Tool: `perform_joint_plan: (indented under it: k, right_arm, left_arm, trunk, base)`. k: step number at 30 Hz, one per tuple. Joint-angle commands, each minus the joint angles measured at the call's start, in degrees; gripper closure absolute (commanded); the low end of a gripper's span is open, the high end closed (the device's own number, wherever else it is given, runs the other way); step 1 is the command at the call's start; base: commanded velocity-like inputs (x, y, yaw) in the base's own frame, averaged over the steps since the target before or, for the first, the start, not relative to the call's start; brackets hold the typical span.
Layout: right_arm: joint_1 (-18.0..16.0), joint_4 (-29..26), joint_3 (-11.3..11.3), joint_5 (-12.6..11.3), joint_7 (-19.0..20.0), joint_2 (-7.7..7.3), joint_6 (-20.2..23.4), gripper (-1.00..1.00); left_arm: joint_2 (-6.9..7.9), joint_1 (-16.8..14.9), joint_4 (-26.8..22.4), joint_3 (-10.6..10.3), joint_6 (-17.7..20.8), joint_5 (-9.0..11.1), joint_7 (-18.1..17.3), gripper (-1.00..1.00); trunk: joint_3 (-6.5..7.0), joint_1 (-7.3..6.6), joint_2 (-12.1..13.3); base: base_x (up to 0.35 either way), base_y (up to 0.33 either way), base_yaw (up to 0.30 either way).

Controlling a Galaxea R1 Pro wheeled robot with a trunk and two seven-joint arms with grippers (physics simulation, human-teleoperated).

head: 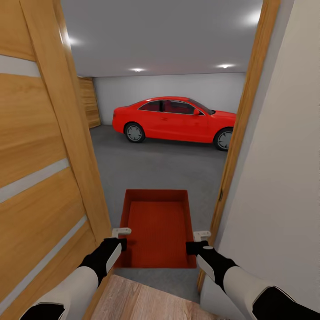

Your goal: Move the two storage containers from the living room to the garage. In the garage, place one container on the floor and stack the other container on top of it (either order is fine).

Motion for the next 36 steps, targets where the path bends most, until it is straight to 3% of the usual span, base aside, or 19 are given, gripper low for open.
perform_joint_plan:
  k: [1,12,23,36]
  right_arm:
    - [0.0,2.9,0.6,-1.7,-0.3,-1.21,0.4,1.00]
    - [0.0,2.9,0.6,-1.7,-0.3,-1.22,0.4,1.00]
    - [0.0,2.9,0.6,-1.7,-0.3,-1.22,0.4,1.00]
    - [0.0,2.9,0.6,-1.7,-0.2,-1.22,0.4,1.00]
  left_arm:
    - [0.71,-0.1,-1.9,-0.3,0.1,1.0,0.3,1.00]
    - [0.73,-0.1,-2.0,-0.2,0.1,1.0,0.3,1.00]
    - [0.71,-0.1,-2.0,-0.2,0.1,1.0,0.3,1.00]
    - [0.73,-0.1,-1.9,-0.3,0.1,1.0,0.3,1.00]
  trunk:
    - [-0.14,0.05,-0.1]
    - [-0.14,0.05,-0.1]
    - [-0.14,0.05,-0.1]
    - [-0.14,0.05,-0.1]
  base:
    - [0.090,0.108,-0.242]
    - [0.067,0.072,-0.223]
    - [0.005,0.011,-0.012]
    - [0.096,0.214,0.000]
